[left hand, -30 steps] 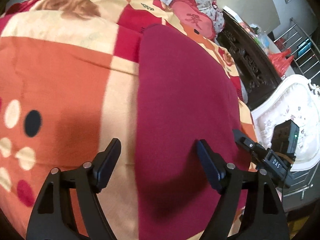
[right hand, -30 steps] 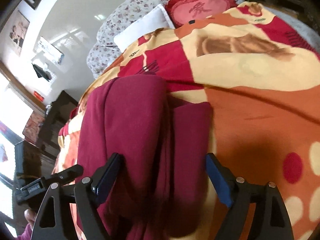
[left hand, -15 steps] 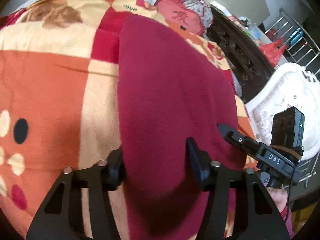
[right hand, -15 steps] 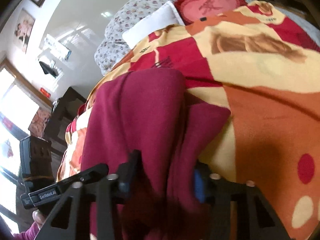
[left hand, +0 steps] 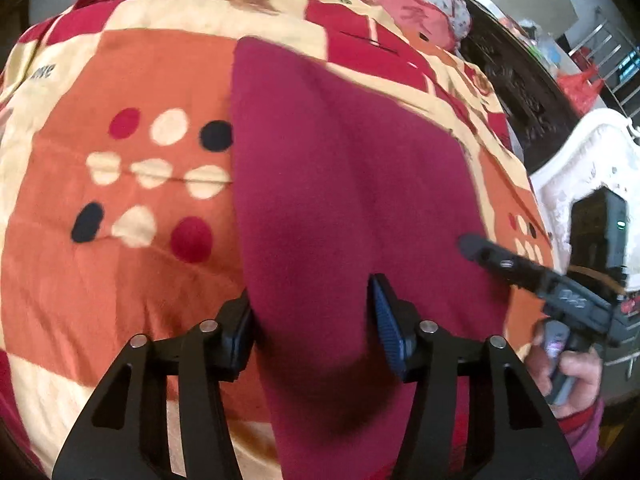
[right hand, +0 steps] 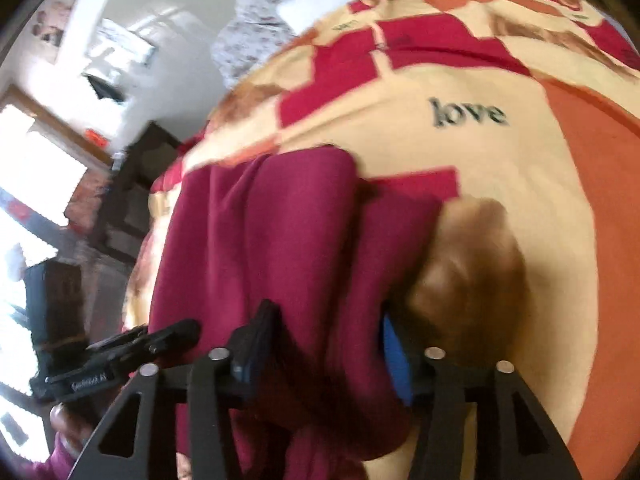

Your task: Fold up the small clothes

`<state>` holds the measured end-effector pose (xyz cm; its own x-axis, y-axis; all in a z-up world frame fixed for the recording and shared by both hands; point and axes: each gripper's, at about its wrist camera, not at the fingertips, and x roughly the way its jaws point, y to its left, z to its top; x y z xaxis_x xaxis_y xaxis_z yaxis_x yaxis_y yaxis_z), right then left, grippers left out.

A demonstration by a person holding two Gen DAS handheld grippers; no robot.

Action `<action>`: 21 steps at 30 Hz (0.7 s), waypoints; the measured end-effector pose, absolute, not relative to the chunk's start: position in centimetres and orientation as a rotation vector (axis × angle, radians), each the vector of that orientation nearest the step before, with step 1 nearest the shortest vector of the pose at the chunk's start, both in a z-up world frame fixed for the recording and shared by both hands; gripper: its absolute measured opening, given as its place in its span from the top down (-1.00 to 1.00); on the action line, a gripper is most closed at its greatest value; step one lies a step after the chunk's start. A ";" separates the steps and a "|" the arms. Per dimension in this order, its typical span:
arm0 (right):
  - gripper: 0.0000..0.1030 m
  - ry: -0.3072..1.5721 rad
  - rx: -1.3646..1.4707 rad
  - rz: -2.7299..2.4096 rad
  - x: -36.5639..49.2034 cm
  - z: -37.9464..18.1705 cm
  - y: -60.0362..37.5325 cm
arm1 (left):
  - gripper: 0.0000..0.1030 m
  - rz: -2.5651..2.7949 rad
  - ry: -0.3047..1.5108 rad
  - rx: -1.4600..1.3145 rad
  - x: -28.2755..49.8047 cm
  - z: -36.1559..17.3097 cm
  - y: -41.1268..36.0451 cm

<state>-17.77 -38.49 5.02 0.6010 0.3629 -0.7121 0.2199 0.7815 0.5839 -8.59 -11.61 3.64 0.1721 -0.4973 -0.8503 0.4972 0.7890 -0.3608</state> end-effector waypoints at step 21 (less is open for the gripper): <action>0.16 0.941 0.329 0.074 -19.3 6.5 -31.6 | -0.11 -0.512 0.971 0.133 -10.9 7.0 -11.0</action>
<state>-19.27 -31.55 6.52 0.5907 0.2045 -0.7806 0.0803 0.9477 0.3090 -10.95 -10.98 7.01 0.4563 -0.3560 -0.8155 0.4722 0.8737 -0.1172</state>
